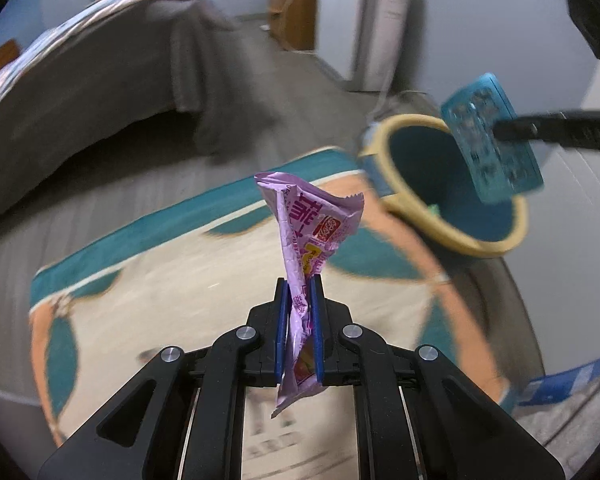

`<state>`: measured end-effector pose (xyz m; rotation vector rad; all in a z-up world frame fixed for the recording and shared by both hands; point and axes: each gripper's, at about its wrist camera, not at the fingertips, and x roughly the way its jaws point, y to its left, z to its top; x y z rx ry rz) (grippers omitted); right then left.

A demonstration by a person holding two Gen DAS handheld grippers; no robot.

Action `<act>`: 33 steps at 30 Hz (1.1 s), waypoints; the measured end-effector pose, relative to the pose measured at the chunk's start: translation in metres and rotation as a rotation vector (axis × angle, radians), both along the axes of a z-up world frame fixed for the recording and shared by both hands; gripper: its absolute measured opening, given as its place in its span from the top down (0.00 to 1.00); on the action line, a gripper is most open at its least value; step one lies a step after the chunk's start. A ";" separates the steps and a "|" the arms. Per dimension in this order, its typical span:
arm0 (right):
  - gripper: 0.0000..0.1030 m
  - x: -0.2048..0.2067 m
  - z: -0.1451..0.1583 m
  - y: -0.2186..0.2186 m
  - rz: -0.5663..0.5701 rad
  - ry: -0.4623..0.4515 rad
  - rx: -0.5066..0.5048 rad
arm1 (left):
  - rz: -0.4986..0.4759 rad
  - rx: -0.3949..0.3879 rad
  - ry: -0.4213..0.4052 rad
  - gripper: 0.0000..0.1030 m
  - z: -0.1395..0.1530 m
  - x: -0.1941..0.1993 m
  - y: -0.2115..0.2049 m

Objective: Collect trash
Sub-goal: 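Carry the blister pack and purple wrapper over the wastebasket with both tools, then release the blister pack and purple wrapper into the wastebasket with both tools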

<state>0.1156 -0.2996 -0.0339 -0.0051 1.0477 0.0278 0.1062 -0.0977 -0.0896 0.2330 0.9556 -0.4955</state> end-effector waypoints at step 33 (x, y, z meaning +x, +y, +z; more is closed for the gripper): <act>0.57 0.027 -0.058 -0.097 -0.220 -0.029 0.002 | -0.223 0.012 -0.057 0.36 -0.024 0.037 -0.168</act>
